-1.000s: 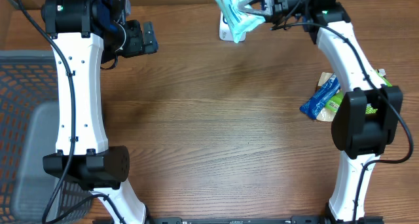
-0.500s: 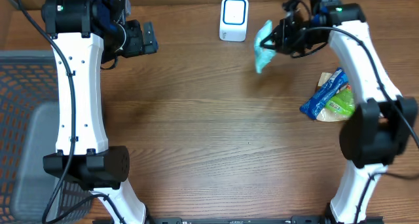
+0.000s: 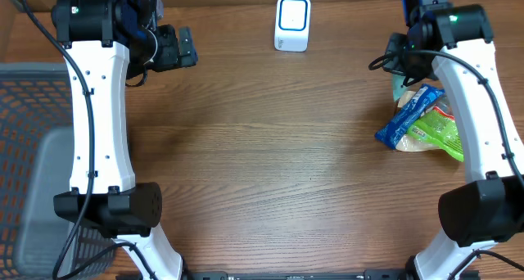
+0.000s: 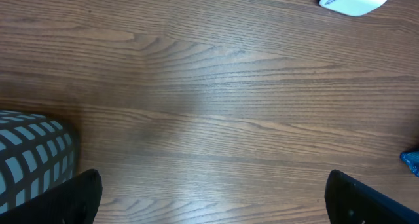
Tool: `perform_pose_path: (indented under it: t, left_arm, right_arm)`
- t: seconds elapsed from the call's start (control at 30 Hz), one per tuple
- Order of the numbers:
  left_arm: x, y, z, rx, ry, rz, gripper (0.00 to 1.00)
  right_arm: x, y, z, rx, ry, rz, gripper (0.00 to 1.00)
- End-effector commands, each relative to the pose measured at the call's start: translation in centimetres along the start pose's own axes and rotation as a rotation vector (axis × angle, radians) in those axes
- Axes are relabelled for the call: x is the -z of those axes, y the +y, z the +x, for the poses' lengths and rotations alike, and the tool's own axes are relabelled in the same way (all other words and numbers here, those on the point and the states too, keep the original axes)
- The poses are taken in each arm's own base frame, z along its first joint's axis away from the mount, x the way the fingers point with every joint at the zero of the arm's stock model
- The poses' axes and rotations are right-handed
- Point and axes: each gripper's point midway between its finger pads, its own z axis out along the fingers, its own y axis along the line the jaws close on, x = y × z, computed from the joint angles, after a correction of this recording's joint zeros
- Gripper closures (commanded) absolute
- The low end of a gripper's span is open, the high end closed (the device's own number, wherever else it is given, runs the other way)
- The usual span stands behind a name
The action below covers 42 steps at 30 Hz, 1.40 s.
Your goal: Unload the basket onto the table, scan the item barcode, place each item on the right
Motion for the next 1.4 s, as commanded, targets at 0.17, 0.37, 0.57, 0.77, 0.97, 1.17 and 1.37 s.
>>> perform_pose_path:
  t: [0.17,0.37,0.57,0.77,0.97,1.17,1.37]
  left_arm:
    - [0.2,0.1,-0.3,0.016,-0.010,-0.002,0.00]
    - [0.2,0.1,-0.3,0.016,-0.010,-0.002,0.00]
    - [0.2,0.1,-0.3,0.016,-0.010,-0.002,0.00]
    - [0.2,0.1,-0.3,0.016,-0.010,-0.002,0.00]
    - [0.2,0.1,-0.3,0.016,-0.010,-0.002,0.00]
    - [0.2,0.1,-0.3,0.016,-0.010,-0.002,0.00]
    - [0.2,0.1,-0.3,0.016,-0.010,-0.002,0.00]
  right_arm:
    - [-4.5,-5.9,2.3,-0.139,-0.036,0.364,0.96]
    - [-4.4,-7.1,3.2,-0.158,-0.018,0.429,0.50]
    - [-3.8,-6.1,3.8,-0.154,0.025,0.355,0.37]
    - [0.7,-3.2,4.6,-0.091,0.047,0.089,0.36]
    - [9.4,-3.3,5.5,-0.085,-0.112,-0.092,0.36]
    - [17.1,-4.0,8.8,-0.023,-0.275,-0.223,0.35]
    - [21.7,-5.3,13.5,0.022,-0.331,-0.338,0.00]
